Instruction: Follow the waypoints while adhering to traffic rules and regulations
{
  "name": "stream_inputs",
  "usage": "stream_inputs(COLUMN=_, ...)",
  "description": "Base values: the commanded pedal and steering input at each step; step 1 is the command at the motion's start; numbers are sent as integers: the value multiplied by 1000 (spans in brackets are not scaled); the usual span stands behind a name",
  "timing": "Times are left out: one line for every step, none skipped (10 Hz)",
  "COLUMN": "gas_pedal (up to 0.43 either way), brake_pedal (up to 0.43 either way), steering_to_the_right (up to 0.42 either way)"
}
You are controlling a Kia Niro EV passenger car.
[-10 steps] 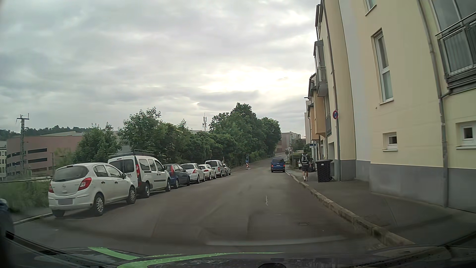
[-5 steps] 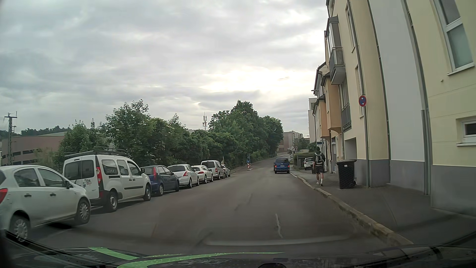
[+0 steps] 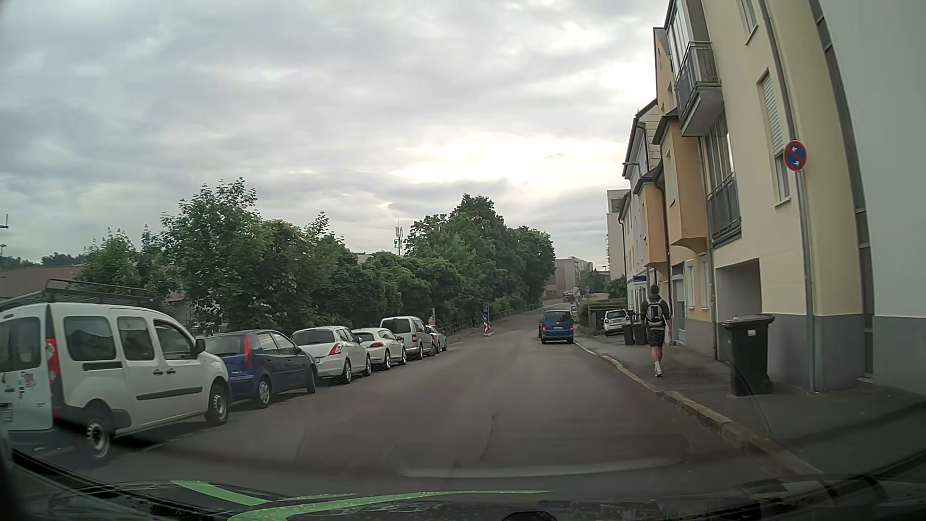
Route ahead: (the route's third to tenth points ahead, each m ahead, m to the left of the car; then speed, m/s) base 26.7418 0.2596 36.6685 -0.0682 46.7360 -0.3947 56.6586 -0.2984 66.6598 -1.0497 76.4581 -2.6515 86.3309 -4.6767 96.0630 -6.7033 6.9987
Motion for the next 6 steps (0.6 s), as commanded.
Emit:
stream_inputs(gas_pedal=47, brake_pedal=0, steering_to_the_right=-4)
stream_inputs(gas_pedal=59, brake_pedal=0, steering_to_the_right=-3)
stream_inputs(gas_pedal=59, brake_pedal=0, steering_to_the_right=-3)
stream_inputs(gas_pedal=59, brake_pedal=0, steering_to_the_right=-1)
stream_inputs(gas_pedal=59, brake_pedal=0, steering_to_the_right=0)
stream_inputs(gas_pedal=59, brake_pedal=0, steering_to_the_right=0)
